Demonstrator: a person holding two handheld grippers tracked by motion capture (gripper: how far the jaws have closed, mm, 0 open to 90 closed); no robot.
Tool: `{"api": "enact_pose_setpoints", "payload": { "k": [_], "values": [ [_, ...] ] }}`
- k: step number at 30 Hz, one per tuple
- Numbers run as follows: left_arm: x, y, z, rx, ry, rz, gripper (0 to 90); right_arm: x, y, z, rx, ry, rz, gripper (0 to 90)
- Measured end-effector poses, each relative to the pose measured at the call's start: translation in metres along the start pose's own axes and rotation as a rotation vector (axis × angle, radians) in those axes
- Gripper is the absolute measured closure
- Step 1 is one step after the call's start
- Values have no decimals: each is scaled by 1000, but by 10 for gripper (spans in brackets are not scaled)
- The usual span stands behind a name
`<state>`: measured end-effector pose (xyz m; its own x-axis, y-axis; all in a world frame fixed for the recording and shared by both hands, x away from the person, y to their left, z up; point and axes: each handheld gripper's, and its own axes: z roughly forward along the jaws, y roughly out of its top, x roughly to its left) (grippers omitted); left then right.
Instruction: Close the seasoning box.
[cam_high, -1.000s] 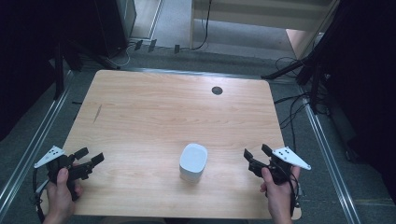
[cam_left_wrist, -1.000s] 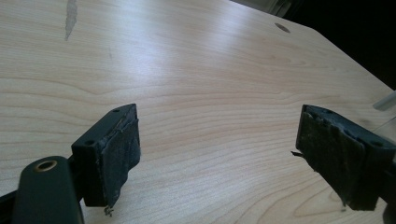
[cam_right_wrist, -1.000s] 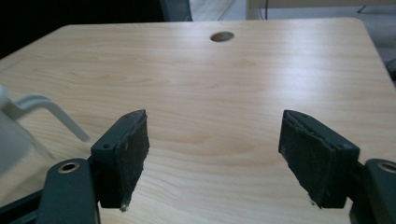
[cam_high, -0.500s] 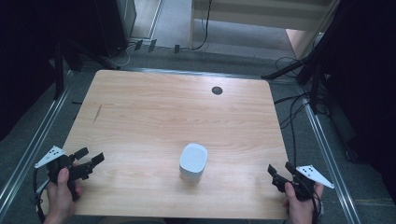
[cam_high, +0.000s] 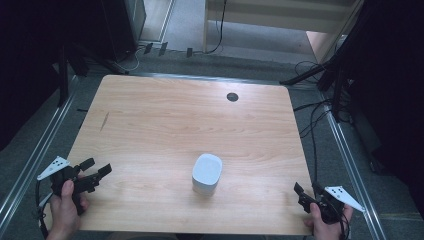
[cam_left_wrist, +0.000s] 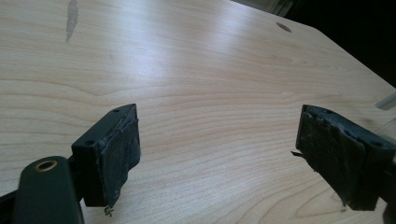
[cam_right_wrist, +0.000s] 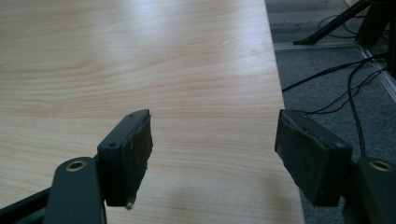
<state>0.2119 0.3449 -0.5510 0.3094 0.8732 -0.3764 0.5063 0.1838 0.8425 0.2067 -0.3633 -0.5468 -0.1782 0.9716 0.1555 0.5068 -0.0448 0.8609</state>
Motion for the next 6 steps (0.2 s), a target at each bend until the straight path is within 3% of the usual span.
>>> {"api": "enact_pose_setpoints", "payload": {
  "k": [6],
  "values": [
    [0,0,0,0,4,-8,137,7,0,2,20,-19,-61,296]
  ]
}}
